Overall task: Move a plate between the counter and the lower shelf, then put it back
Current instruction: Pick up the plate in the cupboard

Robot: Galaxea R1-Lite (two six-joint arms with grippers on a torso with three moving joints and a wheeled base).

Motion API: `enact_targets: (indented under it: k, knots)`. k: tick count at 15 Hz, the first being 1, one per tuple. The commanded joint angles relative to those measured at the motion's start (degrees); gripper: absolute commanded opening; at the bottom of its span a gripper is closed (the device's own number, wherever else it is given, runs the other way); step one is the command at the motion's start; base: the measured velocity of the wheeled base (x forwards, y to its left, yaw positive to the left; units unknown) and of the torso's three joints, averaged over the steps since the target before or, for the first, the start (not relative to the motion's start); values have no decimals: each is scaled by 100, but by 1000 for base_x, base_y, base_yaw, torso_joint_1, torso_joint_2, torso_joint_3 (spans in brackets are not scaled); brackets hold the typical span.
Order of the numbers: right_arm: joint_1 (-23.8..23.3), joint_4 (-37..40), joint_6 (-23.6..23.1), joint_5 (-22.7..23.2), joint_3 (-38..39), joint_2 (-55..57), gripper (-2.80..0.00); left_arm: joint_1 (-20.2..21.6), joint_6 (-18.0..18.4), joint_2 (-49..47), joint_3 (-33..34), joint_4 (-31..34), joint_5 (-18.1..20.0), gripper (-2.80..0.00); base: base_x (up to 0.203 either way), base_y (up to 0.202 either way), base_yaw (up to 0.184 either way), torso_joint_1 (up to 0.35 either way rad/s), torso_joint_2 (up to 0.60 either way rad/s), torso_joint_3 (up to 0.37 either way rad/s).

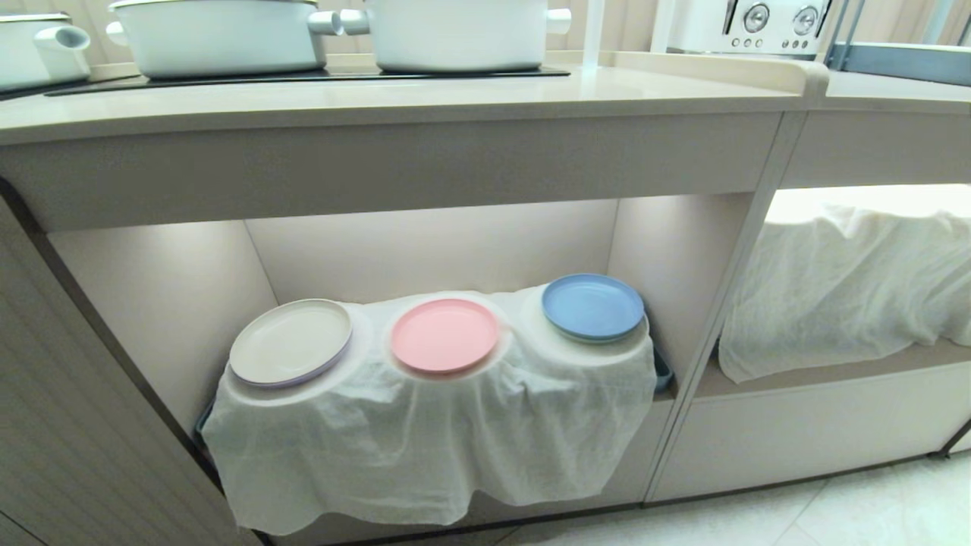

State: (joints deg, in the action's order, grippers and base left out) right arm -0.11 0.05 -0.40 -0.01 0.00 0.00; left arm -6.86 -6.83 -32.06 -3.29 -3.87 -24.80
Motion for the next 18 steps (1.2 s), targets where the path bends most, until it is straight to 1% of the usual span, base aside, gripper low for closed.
enact_targets:
  k: [1, 2, 3, 5, 6, 8, 10, 11, 14, 16, 18]
  knots:
    - [2, -5, -4, 1, 0, 0, -280, 696, 931, 850, 293, -961, 1401, -280, 0, 0, 0, 0, 0, 0]
    - [2, -3, -4, 1, 0, 0, -280, 930, 1030, 1175, 307, -815, 1741, -280, 0, 0, 0, 0, 0, 0]
    - [2, -4, -4, 1, 0, 0, -280, 1125, 1111, 1503, 316, -507, 1978, -280, 0, 0, 0, 0, 0, 0]
    - [2, -3, -4, 1, 0, 0, -280, 1296, 1171, 1616, 327, 46, 2165, -280, 0, 0, 0, 0, 0, 0]
    - [2, 4, -4, 1, 0, 0, -280, 1310, 1168, 1615, 329, 81, 2217, -280, 0, 0, 0, 0, 0, 0]
    - [2, -1, -4, 1, 0, 0, -280, 1238, 1254, 1606, 329, 128, 2343, -280, 0, 0, 0, 0, 0, 0]
    - [2, 4, -4, 1, 0, 0, -280, 955, 1147, 1678, 329, 104, 2261, -280, 0, 0, 0, 0, 0, 0]
    - [2, -5, -4, 1, 0, 0, -280, 824, 1074, 1895, 329, 107, 2268, -280, 0, 0, 0, 0, 0, 0]
    - [2, 4, -4, 1, 0, 0, -280, 725, 857, 3000, 326, 332, 2435, -280, 0, 0, 0, 0, 0, 0]
    - [2, 4, -4, 1, 0, 0, -280, 691, 684, 3198, 329, 403, 2456, -280, 0, 0, 0, 0, 0, 0]
    - [2, 4, -4, 1, 0, 0, -280, 693, 674, 3197, 329, 396, 2462, -280, 0, 0, 0, 0, 0, 0]
